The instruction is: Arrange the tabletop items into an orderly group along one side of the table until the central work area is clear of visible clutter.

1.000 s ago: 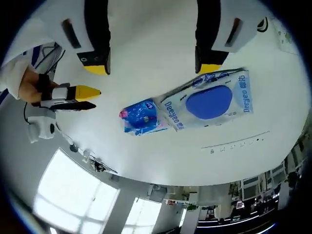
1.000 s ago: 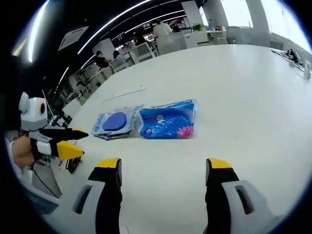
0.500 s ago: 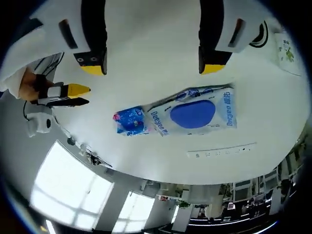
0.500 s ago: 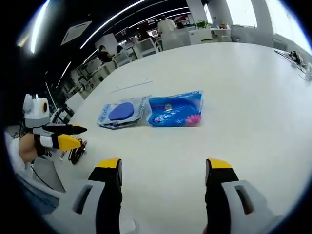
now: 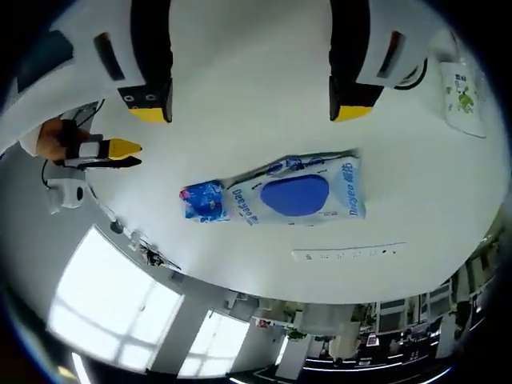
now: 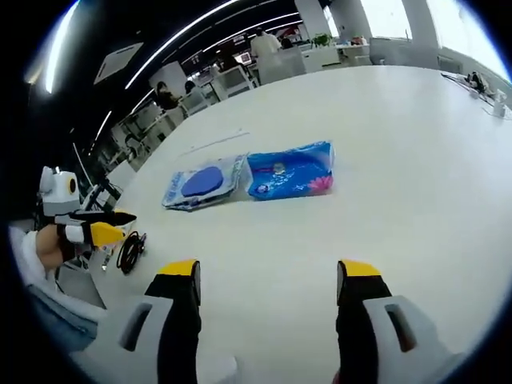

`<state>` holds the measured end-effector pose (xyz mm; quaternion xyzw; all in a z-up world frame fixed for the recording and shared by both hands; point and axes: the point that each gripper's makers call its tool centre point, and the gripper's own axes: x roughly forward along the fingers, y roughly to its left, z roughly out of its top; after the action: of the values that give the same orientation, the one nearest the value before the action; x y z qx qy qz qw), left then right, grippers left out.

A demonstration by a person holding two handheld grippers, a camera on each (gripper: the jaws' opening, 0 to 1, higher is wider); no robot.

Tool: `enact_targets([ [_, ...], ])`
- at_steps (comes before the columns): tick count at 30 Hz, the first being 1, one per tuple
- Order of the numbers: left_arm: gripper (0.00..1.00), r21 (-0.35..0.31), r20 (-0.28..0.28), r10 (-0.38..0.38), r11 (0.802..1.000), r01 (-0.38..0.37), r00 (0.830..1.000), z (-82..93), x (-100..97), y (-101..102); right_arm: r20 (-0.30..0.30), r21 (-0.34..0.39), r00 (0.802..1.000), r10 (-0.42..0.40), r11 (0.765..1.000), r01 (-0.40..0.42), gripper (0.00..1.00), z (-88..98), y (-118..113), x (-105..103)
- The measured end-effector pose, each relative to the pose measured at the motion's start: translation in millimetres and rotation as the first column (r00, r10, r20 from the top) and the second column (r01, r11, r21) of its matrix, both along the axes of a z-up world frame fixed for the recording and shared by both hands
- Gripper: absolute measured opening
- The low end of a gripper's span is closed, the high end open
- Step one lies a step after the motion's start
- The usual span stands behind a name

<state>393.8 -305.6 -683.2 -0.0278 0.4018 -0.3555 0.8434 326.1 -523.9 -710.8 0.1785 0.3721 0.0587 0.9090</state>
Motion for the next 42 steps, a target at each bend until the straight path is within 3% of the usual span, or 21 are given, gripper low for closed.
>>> enact_targets([
  [13,0.81,-0.007,-0.032,0.044,0.999,-0.044,0.999,-12.0,-9.9,28.9,-0.014,0.024,0.999,-0.04,0.999,0.04,0.67,-7.6,7.7,-11.7],
  [27,0.79,-0.017,-0.027,0.11,0.994,-0.111,0.994,-12.6,-13.7,52.5,-0.002,0.064,0.999,-0.04,0.997,0.04,0.66,-4.4,15.6,-7.4],
  [34,0.71,0.022,-0.046,0.169,0.985,-0.168,0.985,-32.6,-29.7,79.9,-0.034,0.076,0.999,-0.022,0.997,0.024,0.65,-13.3,21.9,-17.8],
  [42,0.69,0.079,-0.072,0.187,0.98,-0.181,0.98,-53.8,-34.6,98.6,-0.039,0.108,0.999,-0.032,0.994,0.036,0.64,-15.6,25.0,-12.3],
])
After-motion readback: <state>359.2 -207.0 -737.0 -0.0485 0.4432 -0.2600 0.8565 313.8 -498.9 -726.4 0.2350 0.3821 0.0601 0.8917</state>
